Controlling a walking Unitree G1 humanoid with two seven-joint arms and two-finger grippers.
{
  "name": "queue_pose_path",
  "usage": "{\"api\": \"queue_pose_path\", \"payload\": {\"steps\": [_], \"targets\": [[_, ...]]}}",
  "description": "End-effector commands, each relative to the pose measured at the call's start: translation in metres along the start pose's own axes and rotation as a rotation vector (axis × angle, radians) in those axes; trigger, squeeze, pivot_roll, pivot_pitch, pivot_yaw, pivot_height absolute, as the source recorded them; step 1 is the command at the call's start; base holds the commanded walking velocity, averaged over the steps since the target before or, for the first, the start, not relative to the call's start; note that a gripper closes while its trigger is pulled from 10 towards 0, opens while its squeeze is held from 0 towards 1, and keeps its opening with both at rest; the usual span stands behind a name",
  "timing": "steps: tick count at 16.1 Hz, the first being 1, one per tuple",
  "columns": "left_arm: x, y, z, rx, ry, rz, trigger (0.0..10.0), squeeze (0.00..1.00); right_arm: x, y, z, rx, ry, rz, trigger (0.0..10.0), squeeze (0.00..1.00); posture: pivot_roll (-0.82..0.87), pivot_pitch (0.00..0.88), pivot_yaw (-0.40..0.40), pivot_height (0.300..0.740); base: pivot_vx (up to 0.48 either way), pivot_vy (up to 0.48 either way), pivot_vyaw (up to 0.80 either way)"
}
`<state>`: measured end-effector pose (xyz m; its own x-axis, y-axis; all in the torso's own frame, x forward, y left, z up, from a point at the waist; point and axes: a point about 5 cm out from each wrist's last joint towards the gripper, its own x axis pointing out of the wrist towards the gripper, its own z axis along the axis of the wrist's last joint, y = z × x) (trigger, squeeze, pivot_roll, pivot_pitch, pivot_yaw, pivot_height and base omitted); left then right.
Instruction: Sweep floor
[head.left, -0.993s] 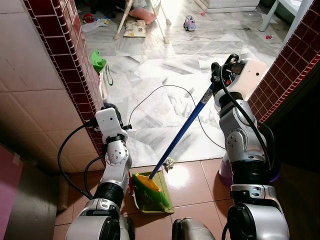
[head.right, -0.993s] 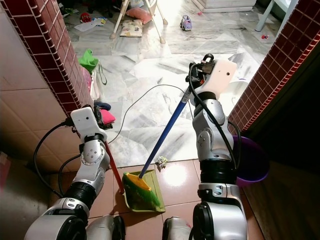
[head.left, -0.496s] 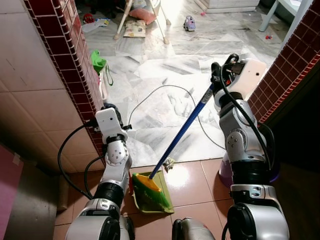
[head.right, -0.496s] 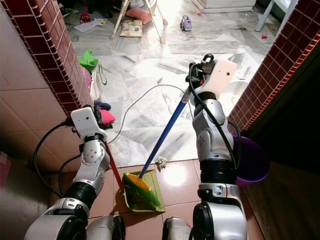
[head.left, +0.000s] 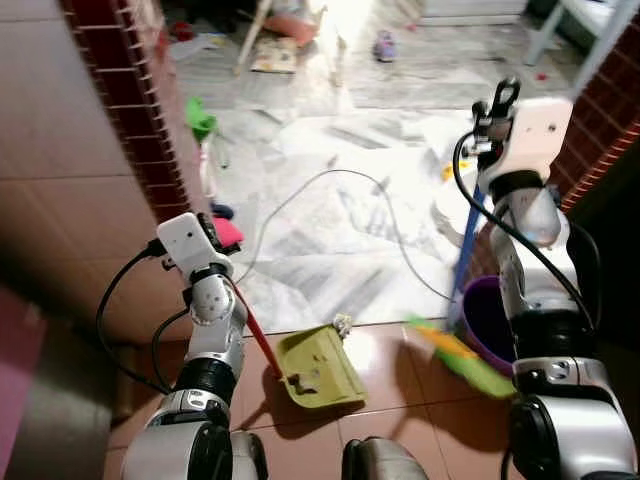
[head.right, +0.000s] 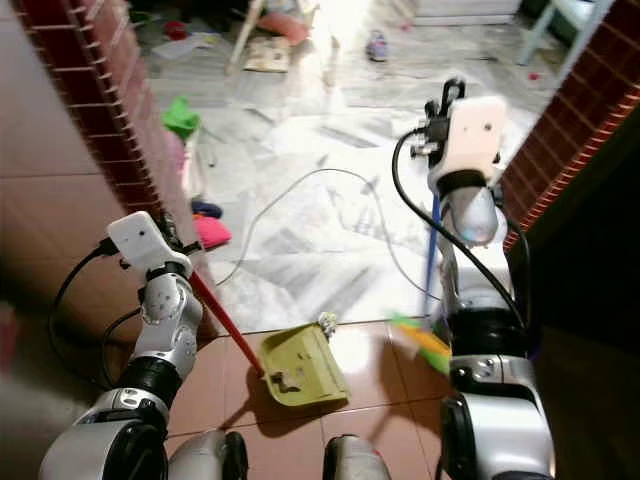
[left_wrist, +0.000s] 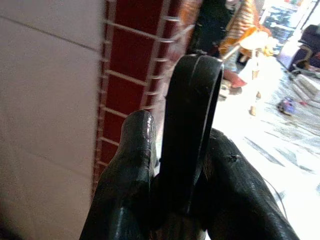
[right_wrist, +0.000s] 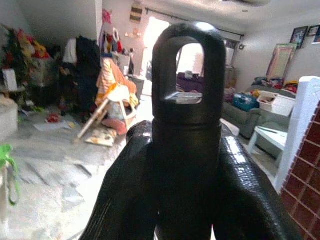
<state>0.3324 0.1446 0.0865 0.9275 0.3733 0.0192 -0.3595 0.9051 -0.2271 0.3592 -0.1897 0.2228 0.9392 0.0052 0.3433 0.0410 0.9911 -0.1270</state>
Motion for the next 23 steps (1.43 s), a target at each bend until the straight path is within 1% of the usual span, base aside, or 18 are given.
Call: {"api": "queue_pose_path", "payload": {"steps": [1, 4, 6, 7, 8, 10, 11, 12, 13, 14, 15, 16, 17, 18, 20, 21, 22, 23], "targets": [[0.007, -0.009, 0.015, -0.027, -0.055, -0.024, 10.0, 0.00, 0.004, 0.004, 0.010, 0.029, -0.061, 0.009, 10.0, 0.00, -0.18, 0.000, -0.035, 0.740, 0.000, 0.000, 0.00], [0.008, -0.009, 0.015, -0.030, -0.054, -0.026, 10.0, 0.00, 0.003, 0.004, 0.007, 0.019, -0.068, 0.010, 10.0, 0.00, -0.18, 0.000, -0.034, 0.740, 0.000, 0.000, 0.00], [0.009, -0.005, 0.018, -0.024, -0.063, -0.026, 10.0, 0.00, -0.004, 0.005, -0.004, -0.008, -0.042, -0.001, 10.0, 0.00, -0.17, 0.000, -0.028, 0.740, 0.000, 0.000, 0.00], [0.010, -0.003, 0.020, -0.022, -0.073, -0.026, 10.0, 0.00, -0.010, 0.005, -0.010, -0.027, -0.026, -0.007, 10.0, 0.00, -0.16, 0.000, -0.020, 0.740, 0.000, 0.000, 0.00], [0.011, 0.001, 0.024, -0.019, -0.087, -0.026, 10.0, 0.00, -0.018, 0.006, -0.019, -0.049, -0.002, -0.012, 10.0, 0.00, -0.15, 0.000, -0.015, 0.740, 0.000, 0.000, 0.00], [0.011, 0.005, 0.027, -0.013, -0.102, -0.036, 10.0, 0.00, -0.027, 0.007, -0.028, -0.054, 0.021, -0.006, 10.0, 0.00, -0.14, 0.000, -0.009, 0.740, 0.000, 0.000, 0.00], [0.010, 0.007, 0.027, 0.000, -0.112, -0.055, 10.0, 0.00, -0.034, 0.009, -0.037, -0.049, 0.046, -0.001, 10.0, 0.00, -0.14, 0.000, -0.005, 0.740, 0.000, 0.000, 0.00], [0.007, 0.009, 0.025, 0.021, -0.114, -0.086, 10.0, 0.00, -0.043, 0.012, -0.049, -0.024, 0.087, 0.004, 10.0, 0.00, -0.13, 0.000, -0.003, 0.740, 0.000, 0.000, 0.00], [0.001, 0.012, 0.018, 0.041, -0.098, -0.113, 10.0, 0.00, -0.052, 0.017, -0.062, 0.015, 0.131, 0.013, 10.0, 0.00, -0.12, 0.000, 0.002, 0.740, 0.000, 0.000, 0.00], [-0.008, 0.018, 0.004, 0.082, -0.062, -0.151, 10.0, 0.00, -0.063, 0.025, -0.078, 0.089, 0.187, 0.018, 10.0, 0.00, -0.10, 0.000, 0.009, 0.740, 0.000, 0.000, 0.00], [-0.018, 0.022, -0.008, 0.122, -0.035, -0.190, 10.0, 0.00, -0.068, 0.035, -0.084, 0.157, 0.205, 0.027, 10.0, 0.00, -0.09, 0.000, 0.018, 0.740, 0.000, 0.000, 0.00], [-0.023, 0.022, -0.012, 0.144, -0.023, -0.212, 10.0, 0.00, -0.069, 0.041, -0.083, 0.184, 0.197, 0.040, 10.0, 0.00, -0.09, 0.000, 0.018, 0.740, 0.000, 0.000, 0.00], [-0.027, 0.020, -0.013, 0.126, -0.007, -0.243, 10.0, 0.00, -0.068, 0.047, -0.080, 0.196, 0.180, 0.064, 10.0, 0.00, -0.09, 0.000, 0.027, 0.740, 0.000, 0.000, 0.00], [-0.029, 0.018, -0.010, 0.110, -0.017, -0.263, 10.0, 0.00, -0.069, 0.052, -0.078, 0.212, 0.167, 0.078, 10.0, 0.00, -0.09, 0.000, 0.029, 0.740, 0.000, 0.000, 0.00], [-0.031, 0.016, -0.004, 0.084, -0.026, -0.287, 10.0, 0.00, -0.076, 0.055, -0.083, 0.212, 0.175, 0.096, 10.0, 0.00, -0.08, 0.000, 0.028, 0.740, 0.000, 0.000, 0.00], [-0.030, 0.017, -0.004, 0.095, -0.028, -0.275, 10.0, 0.00, -0.078, 0.056, -0.085, 0.212, 0.179, 0.101, 10.0, 0.00, -0.08, 0.000, 0.028, 0.740, 0.000, 0.000, 0.00], [-0.033, 0.021, -0.007, 0.135, -0.010, -0.270, 10.0, 0.00, -0.085, 0.056, -0.090, 0.210, 0.196, 0.102, 10.0, 0.00, -0.07, 0.000, 0.030, 0.740, 0.000, 0.000, 0.00], [-0.035, 0.024, -0.011, 0.163, 0.006, -0.280, 10.0, 0.00, -0.087, 0.056, -0.092, 0.204, 0.198, 0.092, 10.0, 0.00, -0.07, 0.000, 0.035, 0.740, 0.000, 0.000, 0.00]]}}
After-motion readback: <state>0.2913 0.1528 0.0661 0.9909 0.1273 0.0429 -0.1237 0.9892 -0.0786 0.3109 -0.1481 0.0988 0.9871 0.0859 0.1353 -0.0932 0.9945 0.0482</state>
